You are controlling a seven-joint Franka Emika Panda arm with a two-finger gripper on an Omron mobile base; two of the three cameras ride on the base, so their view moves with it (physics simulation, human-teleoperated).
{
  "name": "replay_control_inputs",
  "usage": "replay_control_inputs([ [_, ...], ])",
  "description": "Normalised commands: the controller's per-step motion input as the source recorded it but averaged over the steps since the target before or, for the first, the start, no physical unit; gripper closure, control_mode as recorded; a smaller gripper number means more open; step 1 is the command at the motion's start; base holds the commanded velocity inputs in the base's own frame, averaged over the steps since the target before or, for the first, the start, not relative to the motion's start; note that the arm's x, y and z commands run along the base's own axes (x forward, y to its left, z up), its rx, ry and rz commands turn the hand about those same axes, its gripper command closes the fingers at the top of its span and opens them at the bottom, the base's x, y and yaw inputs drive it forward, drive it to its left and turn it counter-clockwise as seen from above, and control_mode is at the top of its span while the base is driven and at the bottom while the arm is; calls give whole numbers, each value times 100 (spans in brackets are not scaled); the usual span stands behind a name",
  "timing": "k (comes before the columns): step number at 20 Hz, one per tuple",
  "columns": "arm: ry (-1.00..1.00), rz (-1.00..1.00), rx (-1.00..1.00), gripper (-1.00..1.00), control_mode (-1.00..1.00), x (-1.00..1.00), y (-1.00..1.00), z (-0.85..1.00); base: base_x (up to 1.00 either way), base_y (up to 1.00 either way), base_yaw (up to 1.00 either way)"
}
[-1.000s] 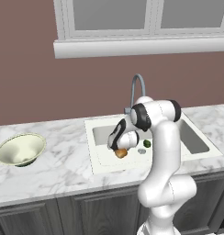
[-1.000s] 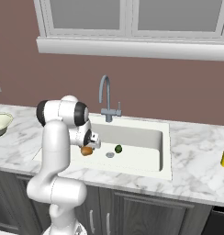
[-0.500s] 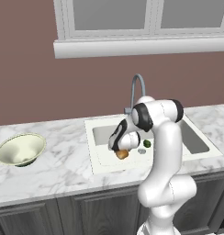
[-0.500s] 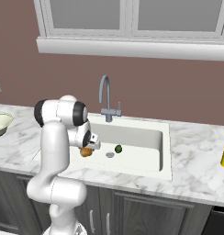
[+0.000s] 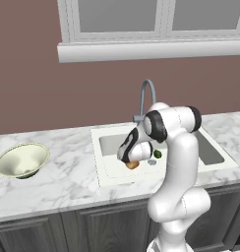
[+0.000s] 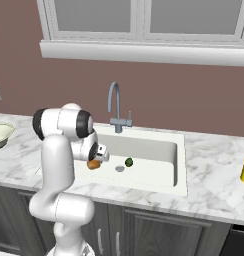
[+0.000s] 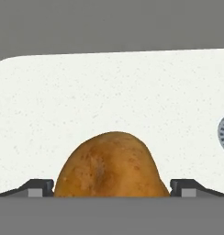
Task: Remove the potato and avocado from the sink. Then move the bowl and cup from the counter to the sink for washing.
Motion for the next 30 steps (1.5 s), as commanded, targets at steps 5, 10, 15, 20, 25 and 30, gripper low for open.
replay_control_inputs([
  [5,-7,0,0,-100,-100,-4,-5,18,0,0,0],
  [10,-8,0,0,100,-100,0,-2,18,0,0,0],
  [15,-2,0,0,100,-100,0,0,26,0,0,0],
  [20,0,0,0,100,-100,-1,-1,30,0,0,0],
  [25,0,0,0,100,-100,-7,-1,32,0,0,0],
  [30,0,0,0,100,-100,-11,0,32,0,0,0],
])
